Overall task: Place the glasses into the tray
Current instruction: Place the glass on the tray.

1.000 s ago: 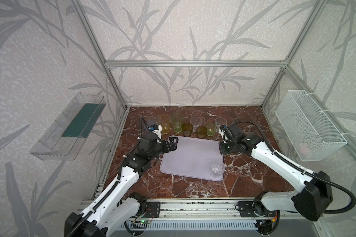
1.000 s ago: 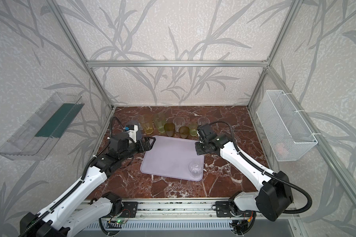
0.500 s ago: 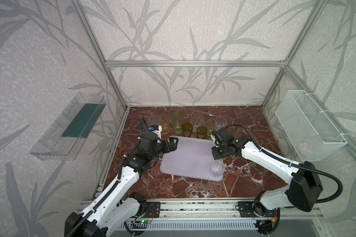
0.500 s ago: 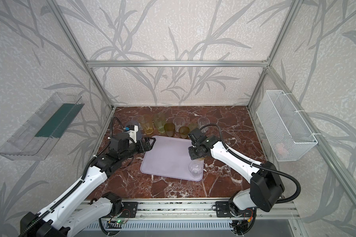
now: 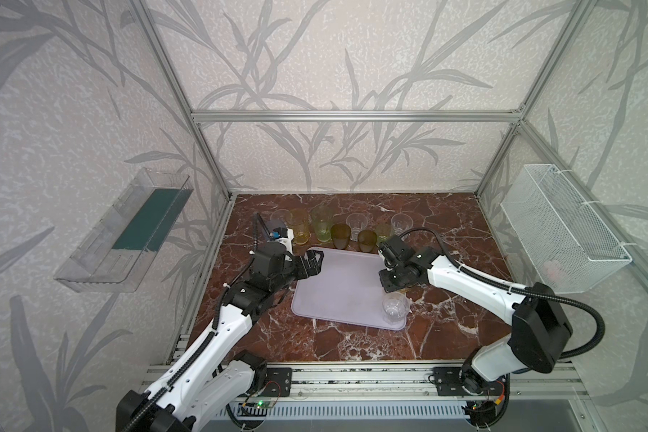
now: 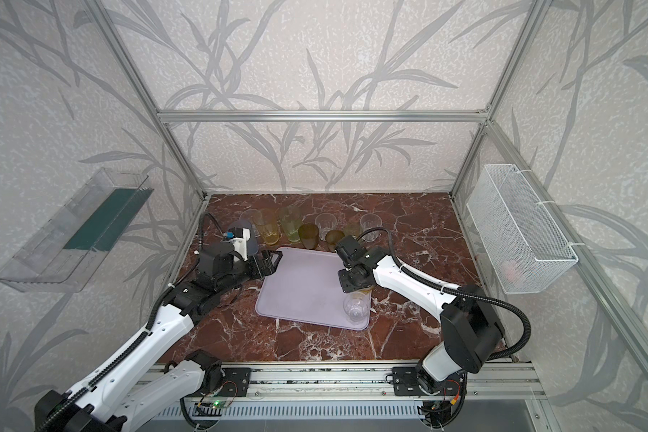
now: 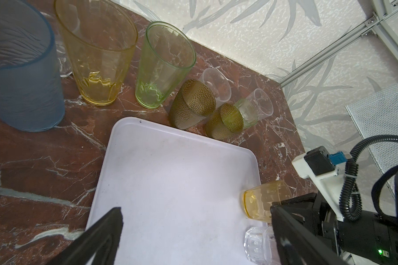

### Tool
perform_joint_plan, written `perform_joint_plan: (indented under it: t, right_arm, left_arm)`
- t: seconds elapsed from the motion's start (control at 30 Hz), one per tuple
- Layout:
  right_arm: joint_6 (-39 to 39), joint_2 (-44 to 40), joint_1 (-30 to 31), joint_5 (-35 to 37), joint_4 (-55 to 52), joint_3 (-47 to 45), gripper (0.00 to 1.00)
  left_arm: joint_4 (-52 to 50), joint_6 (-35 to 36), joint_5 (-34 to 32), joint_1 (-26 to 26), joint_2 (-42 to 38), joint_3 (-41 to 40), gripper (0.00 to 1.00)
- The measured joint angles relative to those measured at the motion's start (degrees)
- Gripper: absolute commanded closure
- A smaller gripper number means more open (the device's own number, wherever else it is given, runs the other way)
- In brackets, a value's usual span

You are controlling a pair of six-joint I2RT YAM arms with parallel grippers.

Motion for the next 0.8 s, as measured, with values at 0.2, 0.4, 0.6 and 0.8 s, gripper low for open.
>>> perform_joint_plan:
  t: [0.2, 0.4, 0.6, 0.8]
  right_arm:
    - [0.0, 0.1, 0.0, 0.0, 0.1, 0.9, 0.46]
    - [0.0, -2.4, 0.0, 0.0, 0.4, 1.2, 0.1]
    - [0.0, -10.5, 0.0, -0.4, 3.5, 0.1, 0.01]
    - [0.2, -20.5, -0.5, -2.7, 9.0, -6.2, 0.01]
  left_arm:
    - [-0.2, 0.0, -0.2, 0.0, -0.1, 0.0, 0.01]
    - [-0.4, 0.0, -1.0, 0.0, -0.1, 0.0, 0.01]
    - [-3.3, 0.0, -3.8, 0.0, 1.0, 2.5, 0.01]
    - [-5.2, 0.0, -6.2, 0.0, 4.9, 7.7, 0.01]
